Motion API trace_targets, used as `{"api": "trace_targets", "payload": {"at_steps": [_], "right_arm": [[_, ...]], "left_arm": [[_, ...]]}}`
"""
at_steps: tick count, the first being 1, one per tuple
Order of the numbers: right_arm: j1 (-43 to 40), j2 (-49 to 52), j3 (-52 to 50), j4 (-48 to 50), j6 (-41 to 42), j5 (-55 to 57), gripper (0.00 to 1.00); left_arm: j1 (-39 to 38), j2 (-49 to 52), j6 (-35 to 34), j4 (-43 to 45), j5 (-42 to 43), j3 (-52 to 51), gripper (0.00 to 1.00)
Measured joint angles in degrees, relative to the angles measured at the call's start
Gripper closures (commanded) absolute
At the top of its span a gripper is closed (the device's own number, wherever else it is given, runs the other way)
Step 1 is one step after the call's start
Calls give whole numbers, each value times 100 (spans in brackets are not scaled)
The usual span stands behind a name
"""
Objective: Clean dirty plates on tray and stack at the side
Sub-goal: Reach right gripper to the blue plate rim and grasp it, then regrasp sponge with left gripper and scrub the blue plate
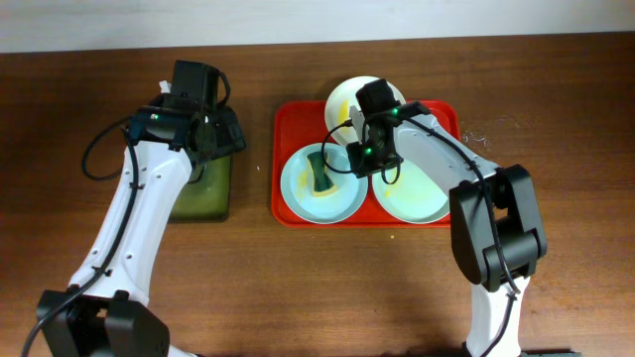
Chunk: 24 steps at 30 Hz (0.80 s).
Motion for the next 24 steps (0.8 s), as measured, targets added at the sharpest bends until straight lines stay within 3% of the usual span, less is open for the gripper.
{"api": "trace_targets", "payload": {"at_steps": [5,8,9,11,13,18,24], "right_arm": [[0,0,-155,13,-24,50,65],[0,0,-166,-7,-59,72,83],[0,0,-168,-7,-37,85,91],[0,0,-175,-7,-70,107,96],[0,0,-179,-4,-70,92,96],[0,0,-179,4,-52,68,96],[0,0,-179,39,-55,37,95]], "left_arm": [[0,0,162,-24,236,0,1],[0,0,269,-15,463,0,0],[0,0,306,-15,570,0,6],[0,0,352,-9,927,-2,23],[-9,0,348,35,1191,-20,34],[-264,48,389,732,1615,-479,43],[-780,658,284,1757,2345,-697,39]]}}
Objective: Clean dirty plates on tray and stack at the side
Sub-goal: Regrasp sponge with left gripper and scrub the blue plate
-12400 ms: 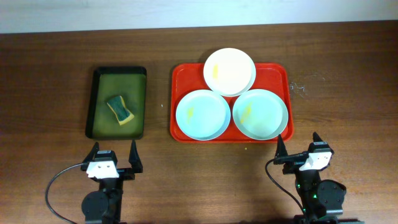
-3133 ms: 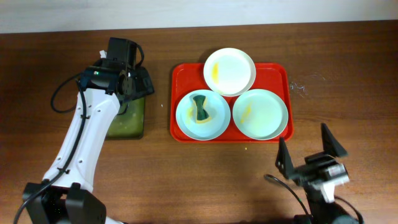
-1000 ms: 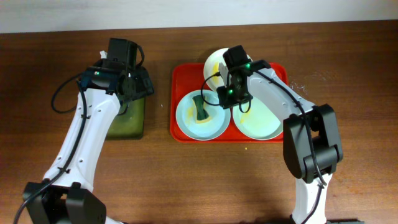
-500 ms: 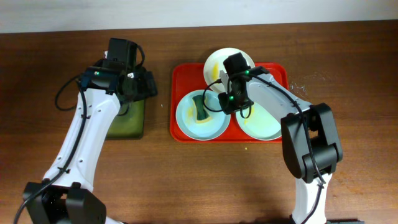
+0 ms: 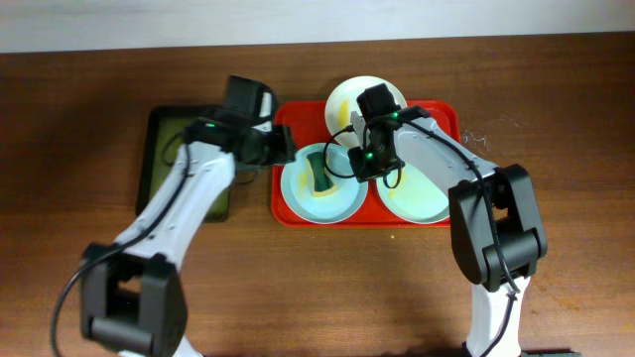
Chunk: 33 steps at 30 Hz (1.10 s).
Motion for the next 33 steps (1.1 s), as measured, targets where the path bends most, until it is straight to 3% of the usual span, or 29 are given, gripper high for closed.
{"api": "trace_targets", "payload": {"at_steps": [3,6,10,16,19,27,30,33], "right_arm": [[0,0,-4,4,15,-11,93],[0,0,-9,2,44,-15,93],[0,0,-9,20,46,-15,93],[0,0,-9,46,42,-15,92],[0,0,-9,66,44,-37,92],[0,0,-9,66,46,-39,92],[0,0,-9,66,57,-39,92],[0,0,-9,66,61,-42,92]], "left_arm": [[-367,487,-203,457,131,-15,38],[-540,870,-286,686,157,-15,46],[-562,1309,-354,927,170,-17,47],[-568,1515,-376,1071,173,-22,56],[-627,1515,-387,1086,170,-22,67],[-962,1515,-1008,1023,-382,-44,67],[-990,1515,-1141,1045,-494,-48,76],[-992,1515,-1241,1049,-664,-48,100]]}}
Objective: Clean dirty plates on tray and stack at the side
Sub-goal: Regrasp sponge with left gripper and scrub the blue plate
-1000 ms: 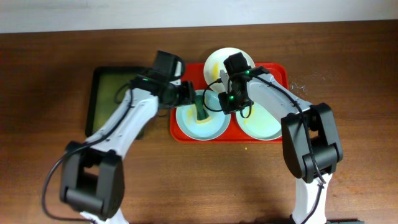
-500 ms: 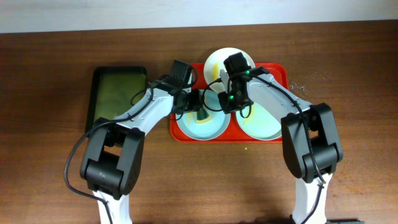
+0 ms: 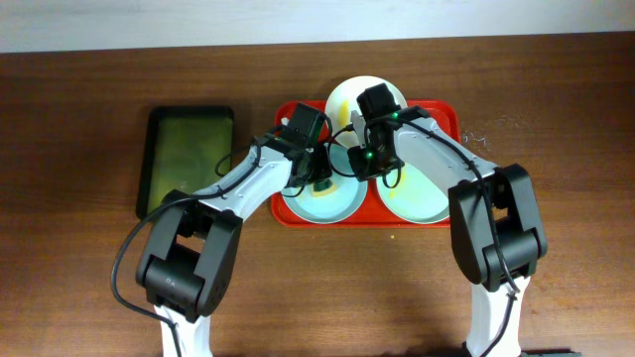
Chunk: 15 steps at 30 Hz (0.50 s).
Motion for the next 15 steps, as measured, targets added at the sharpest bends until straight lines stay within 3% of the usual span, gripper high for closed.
{"api": "trace_targets", "payload": {"at_steps": [15], "right_arm": [[0,0,0,17,0,-133,92]], "left_arm": [[76,-142,-13,-1088,-1648,7,100]]}}
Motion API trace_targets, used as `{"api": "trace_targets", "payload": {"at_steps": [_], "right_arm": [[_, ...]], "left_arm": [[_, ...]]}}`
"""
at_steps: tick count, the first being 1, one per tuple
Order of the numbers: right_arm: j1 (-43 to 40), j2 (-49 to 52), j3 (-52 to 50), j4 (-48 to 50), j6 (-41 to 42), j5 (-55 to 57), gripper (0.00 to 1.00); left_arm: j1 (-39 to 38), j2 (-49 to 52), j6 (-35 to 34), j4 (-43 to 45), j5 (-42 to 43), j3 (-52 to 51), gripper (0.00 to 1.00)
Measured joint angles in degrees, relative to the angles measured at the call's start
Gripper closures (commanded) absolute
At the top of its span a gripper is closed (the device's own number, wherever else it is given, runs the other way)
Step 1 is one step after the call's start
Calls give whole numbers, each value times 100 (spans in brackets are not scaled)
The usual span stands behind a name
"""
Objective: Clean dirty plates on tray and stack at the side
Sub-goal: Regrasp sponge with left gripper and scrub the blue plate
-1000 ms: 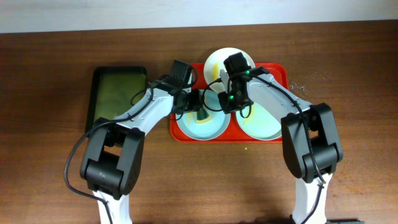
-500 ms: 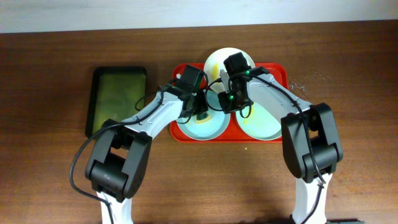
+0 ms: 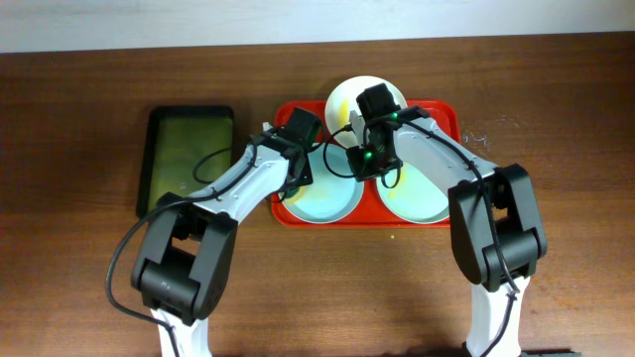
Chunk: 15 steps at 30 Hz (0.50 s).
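Observation:
A red tray [image 3: 437, 111] holds three plates: a light blue plate [image 3: 327, 203] at the front left, a pale green plate [image 3: 415, 201] at the front right and a whitish plate [image 3: 344, 99] at the back. My left gripper [image 3: 306, 171] is low over the blue plate's left part, where it hides the green sponge; its fingers are hidden too. My right gripper [image 3: 349, 159] sits at the blue plate's far right rim and looks shut on it.
A dark green rectangular tray [image 3: 189, 159] lies on the brown table to the left of the red tray. Both arms cross above the red tray's middle.
My left gripper has shifted slightly left and down onto the spot where the green sponge lay, and the sponge no longer shows. The right gripper has not moved.
My left gripper was over the dark green tray at the left while the sponge lay on the blue plate. It then stood at the red tray's left edge, then beside the sponge, and now covers it. The right gripper stayed at the blue plate's rim throughout.

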Motion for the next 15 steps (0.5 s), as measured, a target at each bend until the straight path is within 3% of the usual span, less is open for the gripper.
{"api": "trace_targets", "payload": {"at_steps": [4,8,15], "right_arm": [[0,0,0,4,2,-15,92],[0,0,0,72,0,-13,92],[0,0,0,68,2,-13,92]], "left_arm": [[42,-271,0,9,72,-4,100],[59,-501,-2,273,946,-7,100],[-122,105,-2,656,1543,-22,100]]}}
